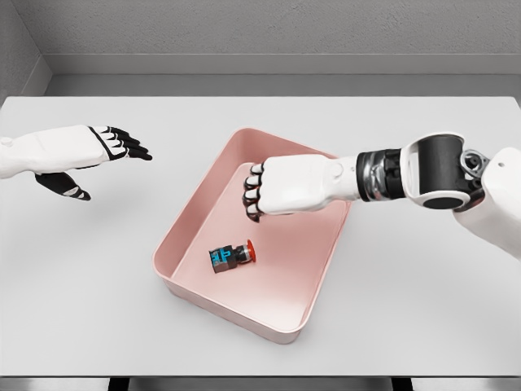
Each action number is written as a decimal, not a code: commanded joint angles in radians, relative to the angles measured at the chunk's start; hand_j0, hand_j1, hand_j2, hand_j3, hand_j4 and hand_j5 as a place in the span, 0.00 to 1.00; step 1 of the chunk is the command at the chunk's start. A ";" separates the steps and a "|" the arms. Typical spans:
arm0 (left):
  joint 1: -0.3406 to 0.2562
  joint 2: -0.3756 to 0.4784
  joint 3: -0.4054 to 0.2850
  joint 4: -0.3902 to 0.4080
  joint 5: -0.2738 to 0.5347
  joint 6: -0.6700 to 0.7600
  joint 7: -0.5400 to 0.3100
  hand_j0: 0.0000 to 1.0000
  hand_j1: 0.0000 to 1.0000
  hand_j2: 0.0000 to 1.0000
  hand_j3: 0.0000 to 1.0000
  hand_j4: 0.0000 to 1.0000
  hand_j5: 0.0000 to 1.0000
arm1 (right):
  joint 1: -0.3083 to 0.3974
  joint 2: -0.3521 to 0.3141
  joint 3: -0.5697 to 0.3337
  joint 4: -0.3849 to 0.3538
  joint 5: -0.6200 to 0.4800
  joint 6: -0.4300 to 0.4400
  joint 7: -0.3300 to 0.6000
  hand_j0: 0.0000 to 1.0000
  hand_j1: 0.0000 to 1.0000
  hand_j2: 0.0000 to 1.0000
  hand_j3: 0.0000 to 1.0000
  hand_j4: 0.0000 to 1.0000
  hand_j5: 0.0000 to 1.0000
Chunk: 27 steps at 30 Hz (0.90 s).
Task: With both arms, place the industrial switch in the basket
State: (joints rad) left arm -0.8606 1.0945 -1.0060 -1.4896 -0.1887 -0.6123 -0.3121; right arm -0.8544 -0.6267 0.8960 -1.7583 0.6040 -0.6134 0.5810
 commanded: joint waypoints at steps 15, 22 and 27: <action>0.000 0.001 0.001 0.000 0.006 0.001 -0.001 1.00 1.00 1.00 1.00 1.00 1.00 | 0.002 -0.074 -0.121 0.002 -0.073 0.003 -0.003 0.94 0.94 0.94 0.94 0.94 0.94; 0.000 0.001 0.001 0.000 0.006 0.001 -0.001 1.00 1.00 1.00 1.00 1.00 1.00 | 0.206 -0.238 -0.624 0.037 -0.178 0.003 -0.003 1.00 1.00 1.00 1.00 1.00 1.00; 0.002 -0.001 0.000 0.000 0.009 0.001 -0.002 1.00 1.00 1.00 1.00 1.00 1.00 | 0.259 -0.229 -0.592 0.117 -0.159 0.003 0.011 1.00 1.00 1.00 1.00 1.00 1.00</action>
State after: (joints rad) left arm -0.8590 1.0939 -1.0062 -1.4896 -0.1876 -0.6123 -0.3136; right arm -0.5952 -0.8521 0.3121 -1.6648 0.4460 -0.6133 0.5875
